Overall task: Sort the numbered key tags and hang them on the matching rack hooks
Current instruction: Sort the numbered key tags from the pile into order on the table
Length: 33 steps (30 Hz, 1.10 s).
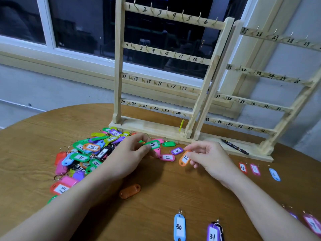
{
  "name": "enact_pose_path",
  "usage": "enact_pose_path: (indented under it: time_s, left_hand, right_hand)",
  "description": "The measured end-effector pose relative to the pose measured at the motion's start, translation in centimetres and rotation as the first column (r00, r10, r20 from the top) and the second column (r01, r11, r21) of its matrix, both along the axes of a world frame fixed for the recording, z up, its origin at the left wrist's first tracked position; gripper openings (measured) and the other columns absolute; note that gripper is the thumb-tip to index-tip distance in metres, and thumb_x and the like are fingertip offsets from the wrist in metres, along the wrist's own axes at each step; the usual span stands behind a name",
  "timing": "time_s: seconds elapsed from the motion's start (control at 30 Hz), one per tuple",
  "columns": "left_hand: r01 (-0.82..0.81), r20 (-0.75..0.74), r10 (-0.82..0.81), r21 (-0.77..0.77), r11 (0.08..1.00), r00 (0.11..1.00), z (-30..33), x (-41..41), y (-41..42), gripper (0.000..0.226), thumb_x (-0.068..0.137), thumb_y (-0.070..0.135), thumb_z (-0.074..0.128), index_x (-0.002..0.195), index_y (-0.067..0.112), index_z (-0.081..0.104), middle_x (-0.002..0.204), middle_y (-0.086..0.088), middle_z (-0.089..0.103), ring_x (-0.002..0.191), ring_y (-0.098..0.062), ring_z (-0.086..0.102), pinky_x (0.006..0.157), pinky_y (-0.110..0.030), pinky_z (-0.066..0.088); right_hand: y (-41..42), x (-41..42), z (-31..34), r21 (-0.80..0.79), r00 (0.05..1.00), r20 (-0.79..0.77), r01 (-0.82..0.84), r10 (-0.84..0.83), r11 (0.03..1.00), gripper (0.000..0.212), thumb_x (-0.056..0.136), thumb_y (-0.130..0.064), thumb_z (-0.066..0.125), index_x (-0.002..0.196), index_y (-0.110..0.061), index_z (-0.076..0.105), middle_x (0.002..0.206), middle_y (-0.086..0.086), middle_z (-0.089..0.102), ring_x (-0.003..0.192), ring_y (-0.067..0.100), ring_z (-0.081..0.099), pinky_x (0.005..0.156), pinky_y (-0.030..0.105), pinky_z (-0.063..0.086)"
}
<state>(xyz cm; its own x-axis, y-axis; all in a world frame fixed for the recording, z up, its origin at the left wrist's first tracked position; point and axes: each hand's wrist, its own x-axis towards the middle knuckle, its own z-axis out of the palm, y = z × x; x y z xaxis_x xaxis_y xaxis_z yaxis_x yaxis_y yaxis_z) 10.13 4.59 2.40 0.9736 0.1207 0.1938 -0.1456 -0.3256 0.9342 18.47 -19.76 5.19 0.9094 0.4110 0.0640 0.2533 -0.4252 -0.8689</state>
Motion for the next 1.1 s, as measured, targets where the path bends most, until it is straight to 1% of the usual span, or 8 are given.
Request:
enact_pose_path:
  time_s: [0.1,0.23,0.43,0.67,0.77,0.9,1.0,1.1]
  left_hand:
    - [-0.023,0.044,0.017,0.144,0.989,0.999,-0.2,-0.1,-0.1,0.018,0.099,0.031,0.062,0.083,0.023,0.064,0.078,0.003,0.07,0.07,-0.009,0.059,0.07,-0.037,0.048]
    - [-0.093,0.093,0.072,0.243,0.965,0.993,0.0,-0.4,-0.7,0.02,0.093,0.039,0.068,0.08,0.024,0.072,0.079,0.012,0.066,0.064,0.0,0.051,0.06,-0.015,0.037]
    - [-0.05,0.088,0.027,0.266,0.963,0.996,-0.2,-0.5,-1.8,0.01,0.093,0.032,0.071,0.088,0.024,0.075,0.081,0.006,0.069,0.069,-0.001,0.054,0.063,-0.015,0.041]
    - [-0.012,0.088,-0.014,0.292,0.956,0.996,1.0,0.4,-4.0,0.009,0.091,0.017,0.073,0.085,0.023,0.069,0.076,0.005,0.068,0.068,-0.002,0.054,0.062,-0.017,0.042]
    - [0.021,0.058,-0.04,0.3,0.954,0.997,1.3,0.9,-5.5,0.009,0.091,0.018,0.073,0.087,0.024,0.068,0.079,0.004,0.068,0.071,-0.006,0.057,0.065,-0.021,0.044]
    - [0.036,0.036,-0.048,0.285,0.958,0.998,1.5,1.4,-8.0,0.02,0.091,0.012,0.072,0.098,0.029,0.063,0.078,0.006,0.068,0.066,-0.003,0.057,0.061,-0.018,0.044]
    - [0.066,-0.01,-0.065,0.219,0.974,0.998,1.6,1.5,-9.3,0.036,0.092,0.009,0.069,0.113,0.039,0.065,0.082,0.004,0.069,0.068,-0.006,0.059,0.061,-0.018,0.045]
    - [0.051,-0.048,-0.042,0.207,0.977,0.998,1.7,1.6,-10.0,0.035,0.094,0.013,0.069,0.114,0.041,0.068,0.085,0.004,0.07,0.073,-0.015,0.064,0.062,-0.024,0.05]
  right_hand:
    - [-0.9,0.2,-0.1,-0.035,0.999,0.054,-0.001,0.003,0.999,0.018,0.095,-0.011,0.069,0.1,-0.025,0.079,0.068,0.0,0.069,0.058,0.01,0.058,0.063,0.024,0.05]
    - [-2.3,0.2,0.2,-0.074,0.993,0.114,0.012,-0.004,0.997,0.021,0.097,-0.012,0.066,0.102,-0.028,0.079,0.078,0.0,0.073,0.059,0.01,0.055,0.061,0.024,0.05]
    - [-4.9,-0.2,1.5,-0.038,0.997,0.077,0.03,-0.027,0.999,0.021,0.093,-0.006,0.07,0.103,-0.024,0.074,0.084,-0.001,0.076,0.068,0.011,0.062,0.06,0.021,0.05]
    - [-9.6,0.1,3.1,-0.015,0.987,0.06,0.152,-0.151,0.988,0.008,0.09,-0.003,0.072,0.093,-0.01,0.074,0.079,0.004,0.076,0.054,0.005,0.06,0.052,0.015,0.048]
    - [-10.6,0.5,2.5,-0.063,0.987,0.051,0.157,-0.154,0.986,0.007,0.089,0.0,0.072,0.091,-0.007,0.074,0.073,0.001,0.073,0.053,0.005,0.06,0.054,0.019,0.05]
    - [-11.1,1.0,1.2,-0.14,0.988,0.032,0.154,-0.151,0.978,0.008,0.089,-0.001,0.073,0.09,-0.008,0.075,0.068,-0.003,0.071,0.06,0.013,0.061,0.06,0.026,0.054]
    - [-10.5,1.5,0.4,-0.189,0.99,0.045,0.143,-0.137,0.972,0.006,0.09,-0.001,0.071,0.093,-0.006,0.074,0.073,0.002,0.069,0.052,0.004,0.057,0.054,0.02,0.051]
    - [-9.4,2.2,-0.1,-0.219,0.988,0.101,0.14,-0.121,0.966,0.008,0.089,-0.004,0.073,0.087,-0.012,0.075,0.066,-0.006,0.067,0.048,-0.002,0.054,0.053,0.016,0.045]
